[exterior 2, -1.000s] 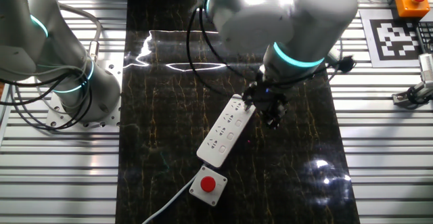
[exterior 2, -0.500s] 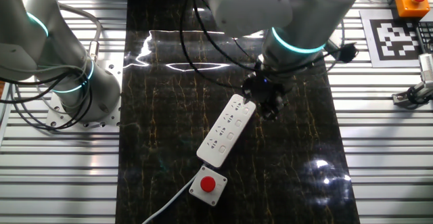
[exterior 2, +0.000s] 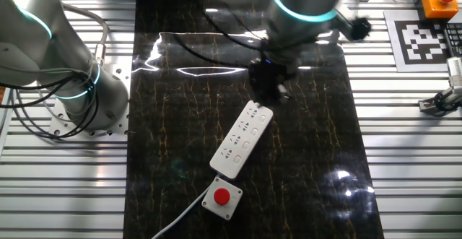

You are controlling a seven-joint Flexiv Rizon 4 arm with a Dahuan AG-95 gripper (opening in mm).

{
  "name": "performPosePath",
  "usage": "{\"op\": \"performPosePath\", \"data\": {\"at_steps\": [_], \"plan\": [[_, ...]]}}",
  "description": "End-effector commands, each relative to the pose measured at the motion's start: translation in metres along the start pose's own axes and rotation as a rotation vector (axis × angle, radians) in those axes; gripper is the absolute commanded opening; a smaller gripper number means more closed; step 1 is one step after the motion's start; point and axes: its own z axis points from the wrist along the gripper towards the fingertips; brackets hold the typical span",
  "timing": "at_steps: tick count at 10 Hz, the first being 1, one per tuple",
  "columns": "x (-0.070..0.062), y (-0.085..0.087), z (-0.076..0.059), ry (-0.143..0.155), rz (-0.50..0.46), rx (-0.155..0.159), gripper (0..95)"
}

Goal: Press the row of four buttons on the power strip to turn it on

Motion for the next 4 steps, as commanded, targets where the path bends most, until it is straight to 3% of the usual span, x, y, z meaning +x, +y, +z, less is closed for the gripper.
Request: {"op": "performPosePath", "data": {"at_steps": [1, 4], "plan": [[0.029, 0.018, -0.008, -0.011, 0.060, -0.029, 0.0], [0.054, 0.037, -0.008, -0.004, 0.042, -0.030, 0.0]]}}
